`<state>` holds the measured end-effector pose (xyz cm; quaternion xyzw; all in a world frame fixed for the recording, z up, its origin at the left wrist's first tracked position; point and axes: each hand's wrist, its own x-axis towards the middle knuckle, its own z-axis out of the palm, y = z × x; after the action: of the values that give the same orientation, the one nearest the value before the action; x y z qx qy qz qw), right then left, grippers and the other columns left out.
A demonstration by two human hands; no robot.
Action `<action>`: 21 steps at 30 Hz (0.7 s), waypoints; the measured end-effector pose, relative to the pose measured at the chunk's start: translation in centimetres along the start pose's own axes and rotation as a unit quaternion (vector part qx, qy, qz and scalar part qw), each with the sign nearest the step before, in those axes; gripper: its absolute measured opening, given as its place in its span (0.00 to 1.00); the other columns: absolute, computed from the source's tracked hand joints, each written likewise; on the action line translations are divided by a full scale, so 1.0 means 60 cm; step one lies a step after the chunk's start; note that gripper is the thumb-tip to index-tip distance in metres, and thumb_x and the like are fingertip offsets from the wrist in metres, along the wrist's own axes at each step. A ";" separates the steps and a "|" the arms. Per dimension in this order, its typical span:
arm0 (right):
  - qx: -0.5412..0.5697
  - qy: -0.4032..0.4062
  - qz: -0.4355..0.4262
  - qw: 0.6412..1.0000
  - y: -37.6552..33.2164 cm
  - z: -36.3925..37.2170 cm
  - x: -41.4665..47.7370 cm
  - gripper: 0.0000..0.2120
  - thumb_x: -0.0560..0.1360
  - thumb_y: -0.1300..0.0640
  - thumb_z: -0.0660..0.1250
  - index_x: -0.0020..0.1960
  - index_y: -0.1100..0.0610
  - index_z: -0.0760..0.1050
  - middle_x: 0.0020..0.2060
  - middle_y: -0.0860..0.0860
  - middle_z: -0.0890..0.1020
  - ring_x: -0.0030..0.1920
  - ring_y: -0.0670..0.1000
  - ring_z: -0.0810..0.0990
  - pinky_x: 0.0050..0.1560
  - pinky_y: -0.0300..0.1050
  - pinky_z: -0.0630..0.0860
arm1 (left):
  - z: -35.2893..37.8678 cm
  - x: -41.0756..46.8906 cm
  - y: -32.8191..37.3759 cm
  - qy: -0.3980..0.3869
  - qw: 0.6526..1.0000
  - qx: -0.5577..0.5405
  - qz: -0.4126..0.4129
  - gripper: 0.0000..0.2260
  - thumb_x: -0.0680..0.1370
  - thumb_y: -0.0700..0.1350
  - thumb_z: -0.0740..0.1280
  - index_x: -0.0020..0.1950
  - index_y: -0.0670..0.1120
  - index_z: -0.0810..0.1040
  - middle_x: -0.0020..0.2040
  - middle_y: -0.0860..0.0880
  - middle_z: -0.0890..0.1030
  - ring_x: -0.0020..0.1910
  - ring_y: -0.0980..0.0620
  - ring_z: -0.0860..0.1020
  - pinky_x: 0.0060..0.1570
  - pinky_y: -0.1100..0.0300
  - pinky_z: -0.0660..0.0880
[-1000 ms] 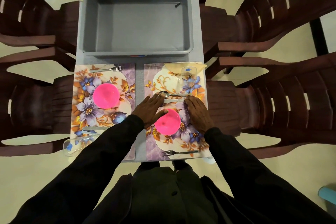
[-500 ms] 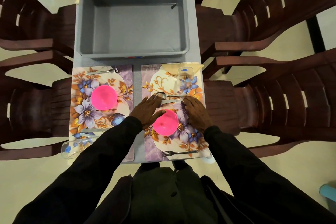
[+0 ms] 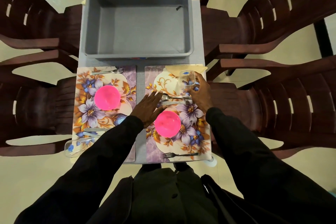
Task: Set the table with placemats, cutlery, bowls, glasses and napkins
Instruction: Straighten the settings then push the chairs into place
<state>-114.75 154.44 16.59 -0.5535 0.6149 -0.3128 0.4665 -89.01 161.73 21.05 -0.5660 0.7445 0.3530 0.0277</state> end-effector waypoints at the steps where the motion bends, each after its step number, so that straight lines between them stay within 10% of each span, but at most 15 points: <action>1: -0.006 -0.004 0.002 1.000 0.001 0.002 -0.001 0.31 0.72 0.51 0.76 0.72 0.49 0.70 0.66 0.48 0.79 0.65 0.49 0.79 0.59 0.50 0.82 | -0.003 -0.001 0.000 0.005 1.000 -0.002 0.001 0.46 0.75 0.75 0.34 0.84 0.48 0.53 0.83 0.46 0.56 0.82 0.50 0.51 0.81 0.52 0.46; 21: -0.039 -0.011 0.013 0.999 -0.011 0.015 -0.038 0.32 0.74 0.62 0.76 0.74 0.54 0.68 0.66 0.48 0.75 0.58 0.26 0.74 0.55 0.26 0.74 | -0.008 0.007 -0.001 0.019 1.000 -0.011 -0.004 0.37 0.80 0.69 0.41 0.83 0.49 0.53 0.83 0.47 0.55 0.82 0.49 0.51 0.78 0.56 0.43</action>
<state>-113.77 156.67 17.38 -0.5668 0.6287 -0.2763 0.4552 -88.94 161.13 21.21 -0.5760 0.7384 0.3505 0.0089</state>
